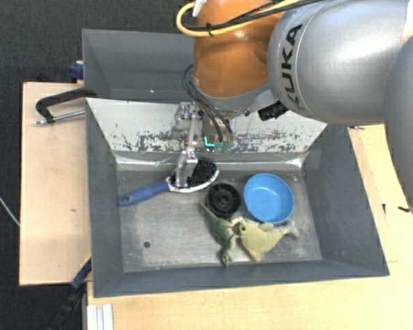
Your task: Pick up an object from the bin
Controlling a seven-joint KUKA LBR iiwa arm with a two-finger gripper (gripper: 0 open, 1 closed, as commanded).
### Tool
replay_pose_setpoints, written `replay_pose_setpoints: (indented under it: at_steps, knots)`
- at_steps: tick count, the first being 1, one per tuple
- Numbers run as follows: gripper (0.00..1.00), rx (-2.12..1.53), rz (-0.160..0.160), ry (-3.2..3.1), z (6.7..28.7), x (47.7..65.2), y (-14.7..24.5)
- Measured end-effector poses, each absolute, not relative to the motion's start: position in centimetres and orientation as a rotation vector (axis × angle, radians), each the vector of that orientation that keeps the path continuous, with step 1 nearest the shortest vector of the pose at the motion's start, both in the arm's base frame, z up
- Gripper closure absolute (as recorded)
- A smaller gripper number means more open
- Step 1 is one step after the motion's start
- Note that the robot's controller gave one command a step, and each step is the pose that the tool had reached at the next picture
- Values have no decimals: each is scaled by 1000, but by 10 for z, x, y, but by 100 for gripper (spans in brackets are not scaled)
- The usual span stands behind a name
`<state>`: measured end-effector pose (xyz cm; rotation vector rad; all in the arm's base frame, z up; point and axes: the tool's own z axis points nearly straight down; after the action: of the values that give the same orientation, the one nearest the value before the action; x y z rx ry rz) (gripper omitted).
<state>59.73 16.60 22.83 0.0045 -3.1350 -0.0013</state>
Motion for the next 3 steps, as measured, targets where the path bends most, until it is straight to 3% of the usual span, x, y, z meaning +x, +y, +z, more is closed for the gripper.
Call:
replay_pose_setpoints:
  at_steps: [1, 2, 3]
  knots:
    - [0, 32, 2, -3138, 131, 589, 105]
    - [0, -351, -9, -3135, 83, 591, 113]
    - [100, -350, -9, -3133, 84, 591, 113]
